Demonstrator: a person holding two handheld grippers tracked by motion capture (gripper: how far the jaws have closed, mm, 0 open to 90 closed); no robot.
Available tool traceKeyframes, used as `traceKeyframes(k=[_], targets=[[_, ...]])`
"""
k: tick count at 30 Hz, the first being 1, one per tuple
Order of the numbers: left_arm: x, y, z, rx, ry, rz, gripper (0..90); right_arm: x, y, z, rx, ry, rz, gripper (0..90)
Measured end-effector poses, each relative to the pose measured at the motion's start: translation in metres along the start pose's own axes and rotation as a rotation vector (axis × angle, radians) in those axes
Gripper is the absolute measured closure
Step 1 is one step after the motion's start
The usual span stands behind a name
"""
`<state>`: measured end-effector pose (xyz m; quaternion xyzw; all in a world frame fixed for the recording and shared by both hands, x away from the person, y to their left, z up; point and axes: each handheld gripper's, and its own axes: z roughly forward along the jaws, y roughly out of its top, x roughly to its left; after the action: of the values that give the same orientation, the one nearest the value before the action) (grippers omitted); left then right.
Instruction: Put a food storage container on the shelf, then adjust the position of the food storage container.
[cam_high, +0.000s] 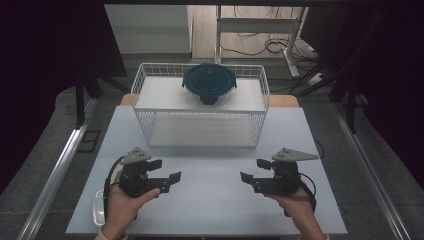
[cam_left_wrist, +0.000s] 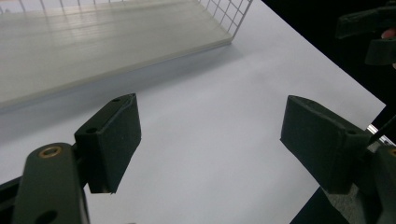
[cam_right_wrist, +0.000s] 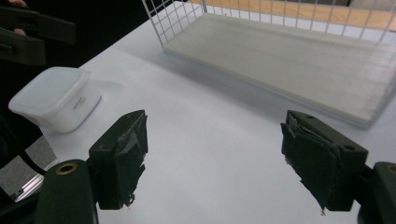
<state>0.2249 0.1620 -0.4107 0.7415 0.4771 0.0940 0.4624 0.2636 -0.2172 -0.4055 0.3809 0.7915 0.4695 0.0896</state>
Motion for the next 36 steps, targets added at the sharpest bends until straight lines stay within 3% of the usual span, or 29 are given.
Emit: traceKeyframes(k=[6, 22, 28, 32, 35, 36], targets=[[0.001, -0.007, -0.009, 0.005, 0.005, 0.007, 19.6, 0.000, -0.016, -0.001, 0.022, -0.010, 0.007, 22.9], [0.008, -0.013, -0.007, 0.048, 0.008, 0.002, 19.9, -0.005, -0.023, 0.003, 0.025, -0.026, 0.013, 22.8], [0.009, -0.013, -0.025, 0.032, 0.016, 0.008, 19.3, -0.004, -0.024, 0.006, 0.032, -0.022, 0.012, 22.7], [0.020, -0.019, -0.040, 0.045, 0.045, -0.006, 19.6, -0.004, -0.025, 0.008, 0.038, -0.016, 0.017, 22.6], [0.036, -0.026, -0.062, 0.035, 0.101, -0.027, 21.2, -0.005, -0.026, 0.009, 0.043, -0.018, 0.015, 22.5], [0.036, -0.026, -0.062, 0.035, 0.101, -0.027, 21.7, -0.005, -0.026, 0.009, 0.043, -0.018, 0.015, 22.5]])
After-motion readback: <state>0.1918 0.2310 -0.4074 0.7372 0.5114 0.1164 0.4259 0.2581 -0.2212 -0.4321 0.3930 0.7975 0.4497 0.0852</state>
